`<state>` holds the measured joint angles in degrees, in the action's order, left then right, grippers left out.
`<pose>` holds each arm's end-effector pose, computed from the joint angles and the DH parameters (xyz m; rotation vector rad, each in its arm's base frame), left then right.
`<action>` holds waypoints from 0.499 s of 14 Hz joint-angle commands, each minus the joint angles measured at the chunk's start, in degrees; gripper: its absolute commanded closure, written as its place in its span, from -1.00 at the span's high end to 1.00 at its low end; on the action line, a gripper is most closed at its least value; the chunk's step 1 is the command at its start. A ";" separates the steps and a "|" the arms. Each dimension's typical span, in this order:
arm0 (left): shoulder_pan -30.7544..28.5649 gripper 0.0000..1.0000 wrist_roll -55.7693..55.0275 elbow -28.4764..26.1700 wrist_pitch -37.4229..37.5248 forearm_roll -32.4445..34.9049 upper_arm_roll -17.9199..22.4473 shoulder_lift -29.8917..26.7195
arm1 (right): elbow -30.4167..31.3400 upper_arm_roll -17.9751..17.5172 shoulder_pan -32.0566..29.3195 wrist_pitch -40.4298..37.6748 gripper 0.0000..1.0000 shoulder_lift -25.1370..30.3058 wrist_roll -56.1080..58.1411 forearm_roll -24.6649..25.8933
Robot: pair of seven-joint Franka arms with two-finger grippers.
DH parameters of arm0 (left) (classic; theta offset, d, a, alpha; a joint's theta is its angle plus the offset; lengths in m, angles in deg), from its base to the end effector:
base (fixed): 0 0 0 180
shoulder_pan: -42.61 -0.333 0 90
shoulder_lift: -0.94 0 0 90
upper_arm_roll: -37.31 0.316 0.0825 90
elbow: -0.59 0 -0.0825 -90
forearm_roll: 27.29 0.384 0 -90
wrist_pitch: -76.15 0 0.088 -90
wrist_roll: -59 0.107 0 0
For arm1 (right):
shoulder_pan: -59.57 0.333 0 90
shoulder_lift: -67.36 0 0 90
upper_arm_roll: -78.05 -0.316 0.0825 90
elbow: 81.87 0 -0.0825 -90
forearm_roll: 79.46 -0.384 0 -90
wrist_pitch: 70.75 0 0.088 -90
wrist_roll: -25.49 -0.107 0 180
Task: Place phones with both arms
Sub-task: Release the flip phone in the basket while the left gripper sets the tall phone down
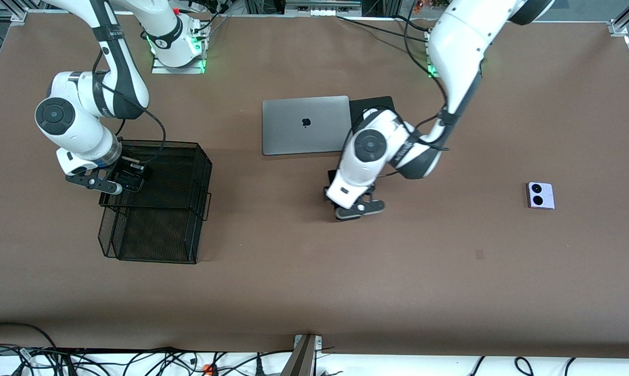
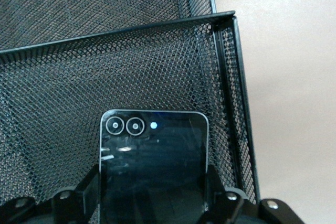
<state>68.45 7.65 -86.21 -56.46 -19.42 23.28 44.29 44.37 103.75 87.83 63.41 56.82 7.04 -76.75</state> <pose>0.5711 -0.4352 0.2305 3.0384 0.2751 0.0052 0.5451 0.0250 0.3042 3.0038 -0.3597 -0.0117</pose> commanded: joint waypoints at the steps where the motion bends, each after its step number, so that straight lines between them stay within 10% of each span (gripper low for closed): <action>1: 3.67 -0.81 0.03 5.05 1.57 3.63 1.02 3.05 | -0.55 0.48 0.48 0.23 0.99 0.25 0.17 -0.78; 7: 8.08 -0.80 0.12 13.23 1.30 6.01 2.60 10.35 | -9.67 0.48 0.31 -9.40 0.99 0.17 0.69 -0.78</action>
<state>75.17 7.68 -77.80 -56.46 -15.56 24.62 51.82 39.28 103.77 87.83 60.12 56.83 7.04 -76.75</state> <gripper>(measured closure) 0.203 0.004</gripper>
